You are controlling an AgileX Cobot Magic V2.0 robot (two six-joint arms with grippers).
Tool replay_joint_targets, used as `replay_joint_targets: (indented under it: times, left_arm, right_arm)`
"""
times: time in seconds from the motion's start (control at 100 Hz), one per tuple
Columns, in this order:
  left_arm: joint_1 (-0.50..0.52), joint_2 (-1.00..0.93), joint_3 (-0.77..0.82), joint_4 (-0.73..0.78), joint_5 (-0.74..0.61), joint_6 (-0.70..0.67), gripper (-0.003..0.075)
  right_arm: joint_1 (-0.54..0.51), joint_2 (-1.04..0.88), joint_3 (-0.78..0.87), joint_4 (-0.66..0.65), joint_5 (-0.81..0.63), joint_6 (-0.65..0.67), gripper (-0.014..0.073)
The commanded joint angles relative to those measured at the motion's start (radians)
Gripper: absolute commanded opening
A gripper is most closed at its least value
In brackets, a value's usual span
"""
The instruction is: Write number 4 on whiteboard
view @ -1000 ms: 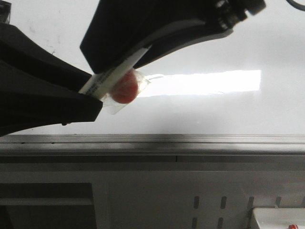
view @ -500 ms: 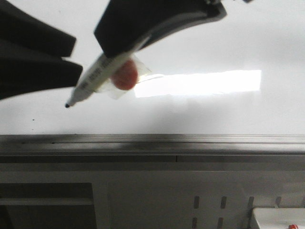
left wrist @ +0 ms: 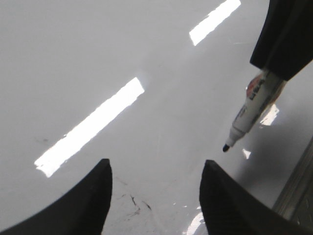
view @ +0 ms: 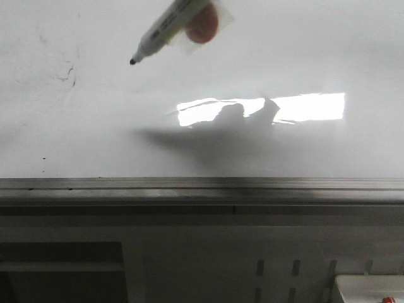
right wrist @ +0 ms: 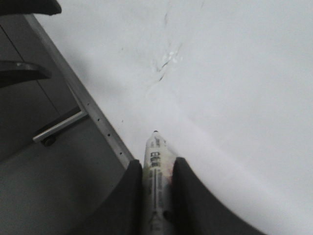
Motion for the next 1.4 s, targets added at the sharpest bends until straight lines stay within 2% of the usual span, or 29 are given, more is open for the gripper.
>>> replay_joint_targets:
  times: [0.0,0.29,0.53,0.76,0.94,1.14,1.24,1.39]
  left_arm:
    - [0.002,-0.004,-0.029,-0.084,0.025,-0.018,0.0376]
    - [0.002,-0.002,-0.029,-0.170,0.058,-0.018,0.0376]
    - [0.002,-0.002,-0.029,-0.170,0.058,-0.018,0.0376]
    - [0.002,-0.002,-0.029,-0.170,0.058,-0.018,0.0376]
    - [0.002,-0.002,-0.029,-0.170,0.058,-0.018,0.0376]
    - [0.002,-0.002,-0.029,-0.170,0.058,-0.018,0.0376]
    - [0.002,-0.002,-0.029,-0.170,0.058,-0.018,0.0376]
    - [0.002,-0.002,-0.029,-0.170,0.058,-0.018,0.0376]
  right_arm:
    - [-0.042,-0.026,-0.062,-0.013,-0.057,-0.012,-0.0064]
    - [-0.164,0.010,-0.116,-0.034,-0.077,-0.012,-0.0064]
    - [-0.236,0.028,-0.128,-0.040,-0.085,-0.012,-0.0064]
    - [-0.231,0.028,-0.095,-0.030,0.024,-0.012,-0.0064]
    - [-0.187,0.028,-0.018,-0.019,-0.032,-0.012,-0.0064]
    - [-0.187,0.028,-0.018,-0.019,-0.039,-0.006,-0.0064]
    - [-0.214,0.026,-0.018,-0.021,-0.012,0.003,-0.0064]
    - [-0.314,0.000,-0.018,-0.021,0.052,0.006,-0.0062]
